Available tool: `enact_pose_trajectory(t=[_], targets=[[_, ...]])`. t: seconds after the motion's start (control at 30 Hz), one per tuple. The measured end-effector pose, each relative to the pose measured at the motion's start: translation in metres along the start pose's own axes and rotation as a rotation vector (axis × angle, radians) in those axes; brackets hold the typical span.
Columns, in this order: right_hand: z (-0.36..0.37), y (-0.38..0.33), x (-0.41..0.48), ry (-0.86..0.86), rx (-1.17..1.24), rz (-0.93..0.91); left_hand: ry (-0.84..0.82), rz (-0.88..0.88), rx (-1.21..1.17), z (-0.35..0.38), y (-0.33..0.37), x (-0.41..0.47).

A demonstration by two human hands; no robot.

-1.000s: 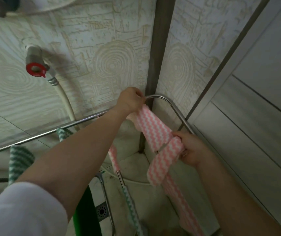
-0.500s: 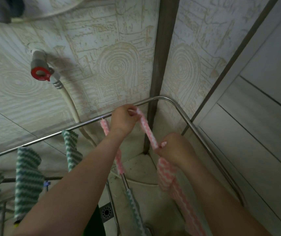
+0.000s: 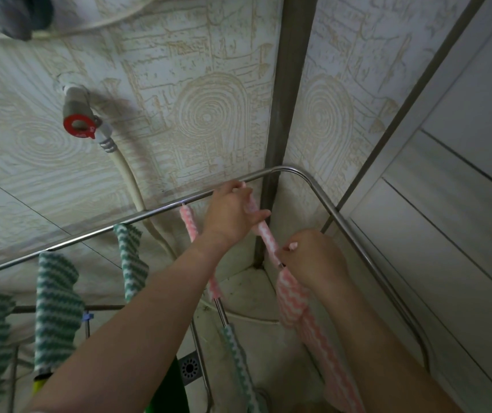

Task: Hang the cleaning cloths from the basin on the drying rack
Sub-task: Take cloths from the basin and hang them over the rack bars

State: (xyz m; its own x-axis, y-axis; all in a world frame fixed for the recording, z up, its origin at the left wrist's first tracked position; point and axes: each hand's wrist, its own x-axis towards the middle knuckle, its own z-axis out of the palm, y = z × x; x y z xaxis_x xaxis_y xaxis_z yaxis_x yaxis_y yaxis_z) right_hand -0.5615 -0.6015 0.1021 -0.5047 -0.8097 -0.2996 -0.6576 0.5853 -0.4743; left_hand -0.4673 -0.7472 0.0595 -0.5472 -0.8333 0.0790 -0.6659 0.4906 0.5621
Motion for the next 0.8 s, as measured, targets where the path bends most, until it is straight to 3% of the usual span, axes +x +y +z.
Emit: enact_pose_trajectory(t=[0.23, 0.37, 0.43, 0.5, 0.57, 0.6, 0.7, 0.8], targets=[[-0.002, 0.0, 0.001, 0.001, -0.021, 0.011, -0.08, 0.113, 0.25, -0.006, 0.003, 0.002], [-0.005, 0.004, 0.0, -0.078, 0.155, 0.031, -0.182, 0.092, 0.291, -0.008, 0.008, 0.0], [-0.014, 0.002, -0.007, -0.092, 0.332, 0.061, -0.147, 0.063, 0.138, -0.016, 0.014, -0.011], [-0.025, -0.001, -0.015, -0.096, 0.624, 0.139, -0.074, -0.076, -0.225, -0.033, 0.028, -0.03], [-0.031, -0.002, -0.023, -0.163, 1.023, 0.189, -0.097, -0.229, -0.635, -0.053, 0.049, -0.059], [-0.032, -0.002, -0.028, -0.189, 1.18, 0.199, -0.118, -0.233, -0.728, -0.061, 0.058, -0.077], [-0.027, -0.012, -0.049, -0.292, 1.427, 0.204, -0.087, -0.113, -0.757, -0.079, 0.072, -0.13], [-0.023, -0.03, -0.073, -0.448, 1.568, 0.098, 0.088, -0.191, -0.756, -0.094, 0.067, -0.162]])
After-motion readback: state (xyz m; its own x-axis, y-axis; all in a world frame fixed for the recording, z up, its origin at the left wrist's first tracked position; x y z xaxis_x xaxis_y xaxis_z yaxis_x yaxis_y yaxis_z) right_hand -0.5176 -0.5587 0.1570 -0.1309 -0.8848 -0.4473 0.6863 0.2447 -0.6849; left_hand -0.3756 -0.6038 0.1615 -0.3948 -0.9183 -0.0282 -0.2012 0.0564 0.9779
